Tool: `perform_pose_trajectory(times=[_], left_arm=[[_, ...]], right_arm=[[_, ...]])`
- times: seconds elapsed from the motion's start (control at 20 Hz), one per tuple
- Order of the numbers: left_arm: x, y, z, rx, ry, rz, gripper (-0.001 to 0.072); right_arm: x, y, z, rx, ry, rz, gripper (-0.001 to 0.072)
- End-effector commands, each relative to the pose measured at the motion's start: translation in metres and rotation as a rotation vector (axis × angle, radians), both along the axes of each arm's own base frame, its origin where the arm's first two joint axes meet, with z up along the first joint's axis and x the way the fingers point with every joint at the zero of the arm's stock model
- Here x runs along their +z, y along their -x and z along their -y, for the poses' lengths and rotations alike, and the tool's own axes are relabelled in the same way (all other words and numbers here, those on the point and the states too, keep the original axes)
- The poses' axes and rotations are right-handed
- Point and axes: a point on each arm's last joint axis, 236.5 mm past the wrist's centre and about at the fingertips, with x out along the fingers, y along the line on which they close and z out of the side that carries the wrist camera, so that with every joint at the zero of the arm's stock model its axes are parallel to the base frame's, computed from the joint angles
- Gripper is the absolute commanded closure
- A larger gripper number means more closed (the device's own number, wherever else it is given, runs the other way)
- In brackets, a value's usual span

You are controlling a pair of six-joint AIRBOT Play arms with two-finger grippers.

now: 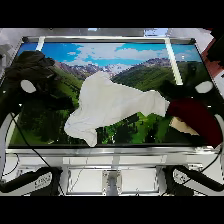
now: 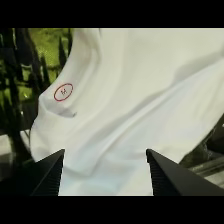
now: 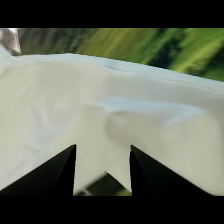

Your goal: Fold the shirts.

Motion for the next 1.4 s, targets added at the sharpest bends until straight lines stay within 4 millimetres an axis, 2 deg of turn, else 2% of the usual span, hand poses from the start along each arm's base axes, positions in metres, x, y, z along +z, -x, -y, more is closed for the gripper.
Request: perform_pose_trajectory(times=[0.0, 0.1, 0.15, 0.25, 0.35, 0.5, 0.6, 0.7, 0.85, 1.35], left_arm=[[0.025, 0.012, -0.026, -0.026, -0.118, 0.038, 0.012], [0.026, 0.022, -0.039, 0.029, -0.133, 0.043, 0.0121], [0.022, 0.032, -0.044, 0.055, -0.125, 0.031, 0.0121], [-0.001, 0.062, -0.047, 0.113, -0.079, -0.028, 0.0121], [-0.032, 0.096, -0.032, 0.177, 0.031, -0.098, 0.0121], [-0.07, 0.128, 0.003, 0.268, 0.203, -0.208, 0.0121], [-0.084, 0.131, 0.02, 0.352, 0.301, -0.228, 0.0121], [-0.088, 0.126, 0.026, 0.414, 0.355, -0.216, 0.012], [-0.089, 0.118, 0.023, 0.453, 0.358, -0.194, 0.0121], [-0.089, 0.116, 0.022, 0.458, 0.355, -0.187, 0.0121]], right_arm=[[0.005, 0.068, 0.061, 0.007, 0.2, -0.165, 0.0311], [0.001, 0.097, 0.069, 0.031, 0.23, -0.244, 0.0311], [-0.003, 0.104, 0.064, 0.06, 0.225, -0.26, 0.0311], [-0.016, 0.111, 0.045, 0.101, 0.163, -0.273, 0.0311], [-0.03, 0.112, 0.031, 0.11, 0.099, -0.269, 0.0311], [-0.038, 0.114, 0.017, 0.132, 0.041, -0.265, 0.0311], [-0.037, 0.117, 0.012, 0.157, 0.028, -0.269, 0.0311], [-0.038, 0.119, 0.011, 0.162, 0.025, -0.278, 0.0311], [-0.038, 0.119, 0.011, 0.162, 0.024, -0.277, 0.0311], [-0.036, 0.12, 0.005, 0.167, 0.0, -0.277, 0.0311]])
